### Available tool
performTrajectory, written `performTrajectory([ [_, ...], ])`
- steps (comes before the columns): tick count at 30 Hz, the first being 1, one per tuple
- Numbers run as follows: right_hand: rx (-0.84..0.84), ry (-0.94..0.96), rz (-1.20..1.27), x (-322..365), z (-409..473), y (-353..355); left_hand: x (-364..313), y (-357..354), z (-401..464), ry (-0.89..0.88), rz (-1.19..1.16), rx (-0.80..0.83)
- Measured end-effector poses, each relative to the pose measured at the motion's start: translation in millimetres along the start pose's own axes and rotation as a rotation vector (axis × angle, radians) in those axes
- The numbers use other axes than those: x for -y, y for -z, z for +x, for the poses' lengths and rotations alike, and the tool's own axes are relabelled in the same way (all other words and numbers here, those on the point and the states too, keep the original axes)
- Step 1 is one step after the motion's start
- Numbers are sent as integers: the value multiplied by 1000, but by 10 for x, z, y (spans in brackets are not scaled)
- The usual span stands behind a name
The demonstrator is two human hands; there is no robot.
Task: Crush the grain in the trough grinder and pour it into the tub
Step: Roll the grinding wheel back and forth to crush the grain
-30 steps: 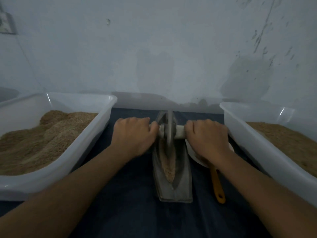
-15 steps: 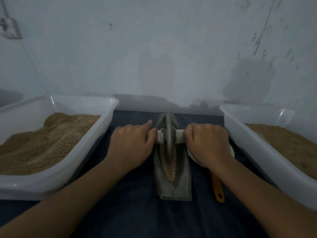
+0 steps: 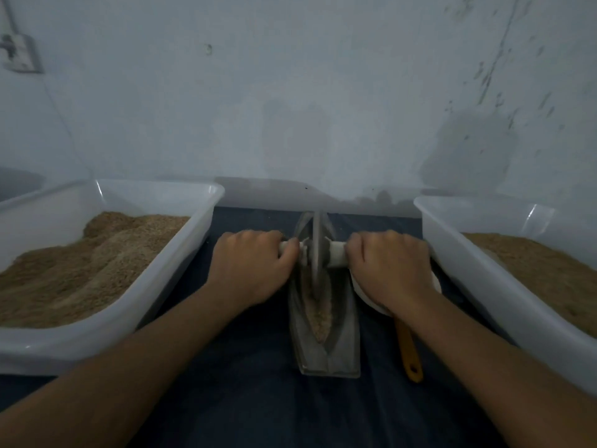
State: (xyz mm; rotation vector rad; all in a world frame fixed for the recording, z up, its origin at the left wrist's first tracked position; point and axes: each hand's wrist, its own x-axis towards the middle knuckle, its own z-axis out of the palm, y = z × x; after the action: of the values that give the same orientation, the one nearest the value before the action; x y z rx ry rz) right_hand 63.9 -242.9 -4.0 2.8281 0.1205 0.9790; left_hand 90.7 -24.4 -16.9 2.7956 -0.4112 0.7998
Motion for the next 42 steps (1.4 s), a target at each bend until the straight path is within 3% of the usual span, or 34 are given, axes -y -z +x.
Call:
performTrajectory([
  [4,198,-45,32,0,450,-77,98,-9,452,-35,184,352],
  [6,273,-88,50,25,573,-94,91,-22,512,-23,204,396],
  [10,221,-126,77,41,505,-106,55,-31,371,-8,212,273],
  [14,69,-6,52,53,107,-61,-2,30,83,-29,184,78],
  [17,-22,-29,30,36,-186,54,-30,91,-220,-51,116,-45],
  [21,-175,4,157,22,-433,132,-1,146,-559,-114,13,-152],
  [27,-122,-37,68,49,-190,40,-6,86,-272,-72,76,-122],
  [31,112,-85,4,28,188,-132,-48,-45,146,-119,362,-13],
  [35,247,-136,73,-6,479,-222,-17,-137,489,-58,333,55],
  [38,239,-128,79,19,461,-197,-3,-131,496,-89,347,47],
  [42,111,-88,125,67,167,-96,-14,-38,126,-149,342,-56],
])
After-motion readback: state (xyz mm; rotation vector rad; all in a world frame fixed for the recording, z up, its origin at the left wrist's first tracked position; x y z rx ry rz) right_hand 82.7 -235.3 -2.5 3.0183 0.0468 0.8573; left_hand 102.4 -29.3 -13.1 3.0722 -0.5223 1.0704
